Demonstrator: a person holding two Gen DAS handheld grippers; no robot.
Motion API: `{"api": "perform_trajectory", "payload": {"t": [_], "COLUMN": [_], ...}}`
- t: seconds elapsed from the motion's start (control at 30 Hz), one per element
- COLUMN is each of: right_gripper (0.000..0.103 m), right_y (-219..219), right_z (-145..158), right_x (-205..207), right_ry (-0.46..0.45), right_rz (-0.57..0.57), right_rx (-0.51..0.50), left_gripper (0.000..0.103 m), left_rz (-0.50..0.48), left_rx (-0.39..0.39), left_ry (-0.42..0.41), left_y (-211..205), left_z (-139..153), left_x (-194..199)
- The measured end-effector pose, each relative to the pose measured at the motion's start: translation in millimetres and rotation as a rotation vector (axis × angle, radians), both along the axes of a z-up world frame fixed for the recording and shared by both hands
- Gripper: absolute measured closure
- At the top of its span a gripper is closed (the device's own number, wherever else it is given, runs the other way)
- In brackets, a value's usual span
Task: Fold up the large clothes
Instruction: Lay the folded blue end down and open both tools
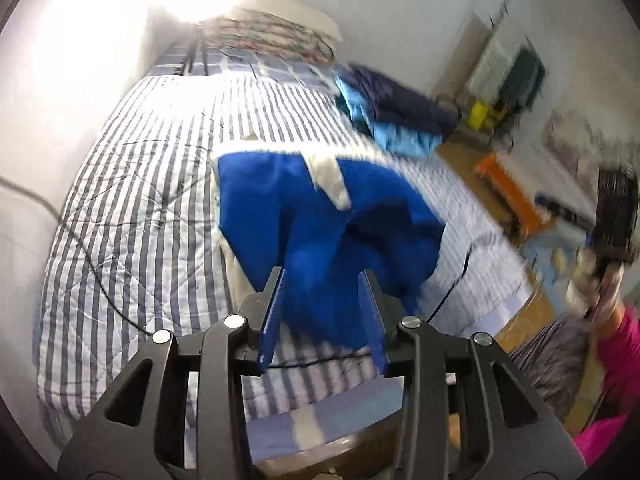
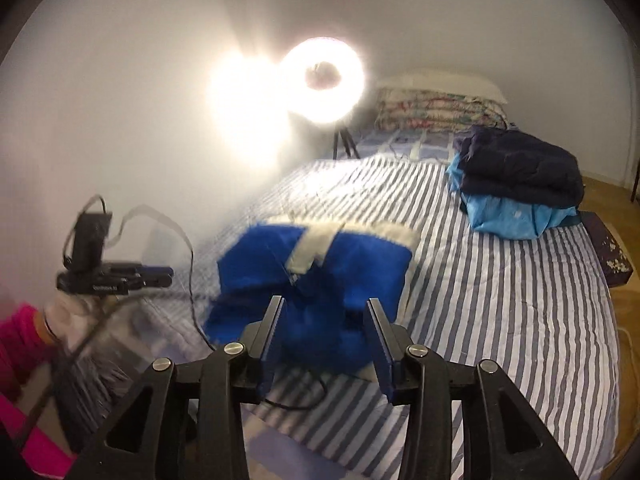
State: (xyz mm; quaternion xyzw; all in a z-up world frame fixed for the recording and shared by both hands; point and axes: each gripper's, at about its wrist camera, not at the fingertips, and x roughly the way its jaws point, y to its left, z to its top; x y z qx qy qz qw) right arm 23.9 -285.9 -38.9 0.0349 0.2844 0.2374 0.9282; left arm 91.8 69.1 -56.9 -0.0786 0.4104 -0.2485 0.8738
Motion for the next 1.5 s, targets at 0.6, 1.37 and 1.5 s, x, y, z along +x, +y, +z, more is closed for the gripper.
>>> {"api": "perform_trajectory", "payload": {"t": [0.6, 1.37, 1.5], "right_gripper": [0.038, 0.09, 0.062], "right_y": [-18, 5, 1], "right_z": [-109, -136, -91], "right_x": [116, 128, 95], "right_ry": [0.389, 0.437, 0.286], "right_rz": [-0.076, -0.001, -0.023], "right_rx": [0.238, 0.148, 0.125], "left_gripper": [0.053, 0.102, 0.1], "left_rz": [0.235, 0.166, 0.151], "left_rx": [-0.233, -0.024, -0.015], "left_ry": [0.307, 0.278, 0.138], "left_y": [37, 15, 16], "left_z": [-89, -105, -49], "left_x": [122, 121, 92]}}
